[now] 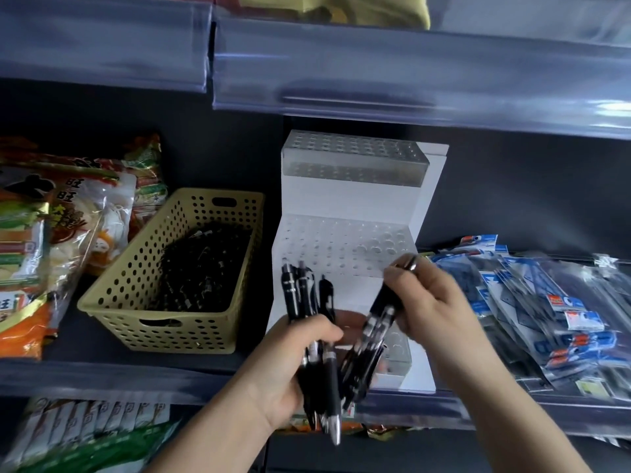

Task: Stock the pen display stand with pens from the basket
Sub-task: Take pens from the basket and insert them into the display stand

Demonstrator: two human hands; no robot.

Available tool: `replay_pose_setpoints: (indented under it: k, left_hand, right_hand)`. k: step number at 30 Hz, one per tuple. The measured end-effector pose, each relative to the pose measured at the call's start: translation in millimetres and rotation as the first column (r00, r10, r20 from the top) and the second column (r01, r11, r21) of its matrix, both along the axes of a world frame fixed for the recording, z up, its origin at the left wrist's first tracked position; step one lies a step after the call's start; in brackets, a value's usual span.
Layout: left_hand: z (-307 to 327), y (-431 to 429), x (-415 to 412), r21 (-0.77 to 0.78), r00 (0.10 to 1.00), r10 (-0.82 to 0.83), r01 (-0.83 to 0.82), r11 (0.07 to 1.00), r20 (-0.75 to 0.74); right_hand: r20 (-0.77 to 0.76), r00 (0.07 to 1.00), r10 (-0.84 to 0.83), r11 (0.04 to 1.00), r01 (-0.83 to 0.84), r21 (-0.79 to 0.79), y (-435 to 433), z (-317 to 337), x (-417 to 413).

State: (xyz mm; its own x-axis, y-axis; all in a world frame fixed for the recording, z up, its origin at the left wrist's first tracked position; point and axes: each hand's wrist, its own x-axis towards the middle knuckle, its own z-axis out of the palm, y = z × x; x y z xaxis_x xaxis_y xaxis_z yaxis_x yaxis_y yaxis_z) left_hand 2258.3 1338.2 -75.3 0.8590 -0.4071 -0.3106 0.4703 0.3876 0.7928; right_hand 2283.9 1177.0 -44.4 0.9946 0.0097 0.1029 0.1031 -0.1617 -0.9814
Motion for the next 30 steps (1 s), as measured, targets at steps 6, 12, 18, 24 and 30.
replay_pose_setpoints:
  k: [6, 12, 18, 24, 30]
  left_hand:
    - [7.5, -0.1, 5.3, -0.119, 0.955, 0.295, -0.293, 0.949, 0.003]
    - [8.0, -9.3, 5.9, -0.418, 0.982, 0.188, -0.164, 0.893, 0.017]
    - [17.1, -5.0, 9.1, -0.357, 0.937, 0.338, -0.348, 0.867, -0.093]
    - [17.5, 0.9, 9.5, -0.014, 0.953, 0.277, -0.278, 0.961, 0.121]
    - [24.9, -5.1, 4.1, 0.184, 0.953, 0.195, -0.24, 0.953, 0.232]
  right_hand:
    - [0.183, 0.858, -0.48, 0.759, 0.301, 0.577, -17.5, 17.4, 4.8]
    - [0.828, 0.552, -0.102, 0.942, 0.321, -0.097, 20.4, -7.4, -19.1]
    - [0.829, 0.469, 0.304, 0.862, 0.235, -0.449, 24.8, -35.0, -20.9]
    - [0.436, 0.9, 0.001, 0.996, 0.036, -0.076, 20.8, -1.0, -13.4]
    - [-0.101, 0.969, 0.226, 0.958, -0.202, 0.203, 6.8, 3.3, 4.9]
